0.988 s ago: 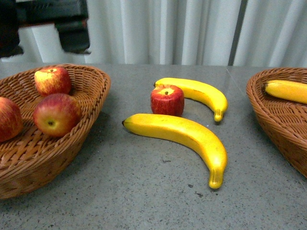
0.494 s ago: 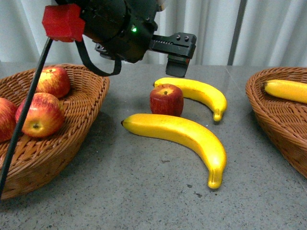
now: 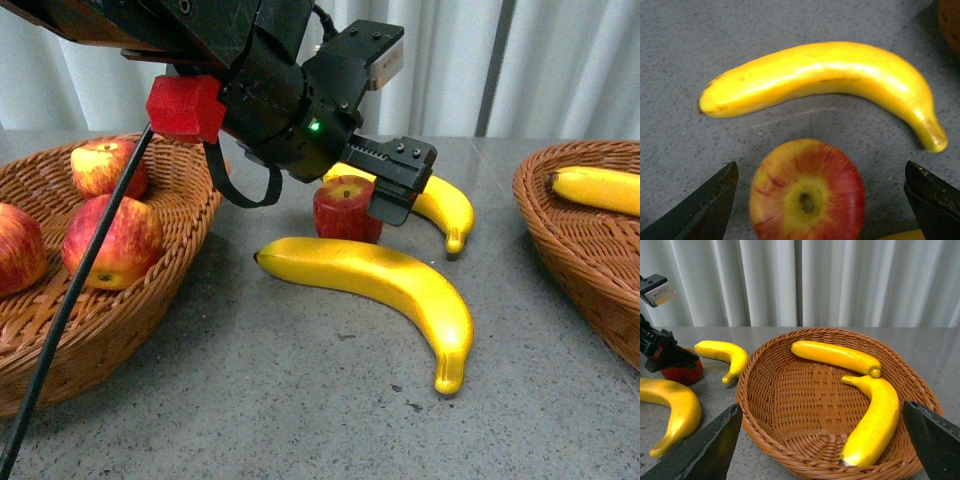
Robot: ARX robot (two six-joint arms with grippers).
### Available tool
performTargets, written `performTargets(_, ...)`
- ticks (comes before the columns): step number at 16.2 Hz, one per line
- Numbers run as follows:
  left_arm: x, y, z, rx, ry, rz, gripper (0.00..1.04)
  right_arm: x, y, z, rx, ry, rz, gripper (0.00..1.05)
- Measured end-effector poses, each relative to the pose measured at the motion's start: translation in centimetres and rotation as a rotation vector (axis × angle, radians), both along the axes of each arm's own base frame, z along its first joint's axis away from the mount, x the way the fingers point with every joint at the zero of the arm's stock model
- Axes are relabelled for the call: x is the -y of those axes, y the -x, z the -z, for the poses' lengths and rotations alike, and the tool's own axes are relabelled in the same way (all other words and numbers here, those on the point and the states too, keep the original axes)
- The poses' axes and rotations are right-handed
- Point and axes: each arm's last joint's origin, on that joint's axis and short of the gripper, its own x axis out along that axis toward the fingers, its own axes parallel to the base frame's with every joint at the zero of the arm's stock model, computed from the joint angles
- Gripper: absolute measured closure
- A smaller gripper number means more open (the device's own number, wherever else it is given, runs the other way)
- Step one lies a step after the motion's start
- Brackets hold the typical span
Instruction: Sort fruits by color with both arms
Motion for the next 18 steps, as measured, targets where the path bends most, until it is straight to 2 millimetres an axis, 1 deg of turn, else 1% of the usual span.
performTargets(2, 0.4, 0.0, 0.6, -0.004, -0.003, 0.011, 0.07, 0.0, 0.0, 0.0, 0.000, 0.000, 0.000, 0.07)
performTargets(5, 0.2, -0.3, 1.7, -0.027, -0.017, 0.001, 0.07, 0.0, 0.0, 0.0, 0.000, 0.000, 0.000, 0.07)
performTargets(7, 0.0, -0.4, 1.7, -0.024, -0.015, -0.004, 0.07, 0.0, 0.0, 0.0, 0.000, 0.000, 0.000, 0.07)
performTargets(8, 0.0, -0.4, 1.7, -0.020, -0.013, -0.004, 0.14, 0.0, 0.0, 0.0, 0.000, 0.000, 0.000, 0.07)
performTargets(10, -0.1, -0.4, 1.9, -0.021, -0.012, -0.001, 0.35, 0.0, 0.0, 0.0, 0.000, 0.000, 0.000, 0.07)
performTargets(12, -0.1, -0.4, 1.9, -0.018, -0.014, -0.005, 0.41, 0.0, 0.0, 0.0, 0.000, 0.000, 0.000, 0.07)
performTargets(15, -0.7, -0.6, 1.4, 0.013, -0.021, -0.059, 0.43, 0.0, 0.0, 0.0, 0.000, 0.000, 0.000, 0.07)
performTargets(16, -1.4, -0.8, 0.4, 0.055, -0.010, -0.129, 0.44, 0.0, 0.0, 0.0, 0.000, 0.000, 0.000, 0.07)
performTargets(17, -4.6, -0.8, -3.9, 0.178, 0.038, -0.351, 0.44, 0.0, 0.0, 0.0, 0.000, 0.000, 0.000, 0.07)
performTargets(18, -11.3, 1.7, -10.5, 0.313, 0.133, -0.682, 0.44, 0.0, 0.0, 0.0, 0.000, 0.000, 0.000, 0.07)
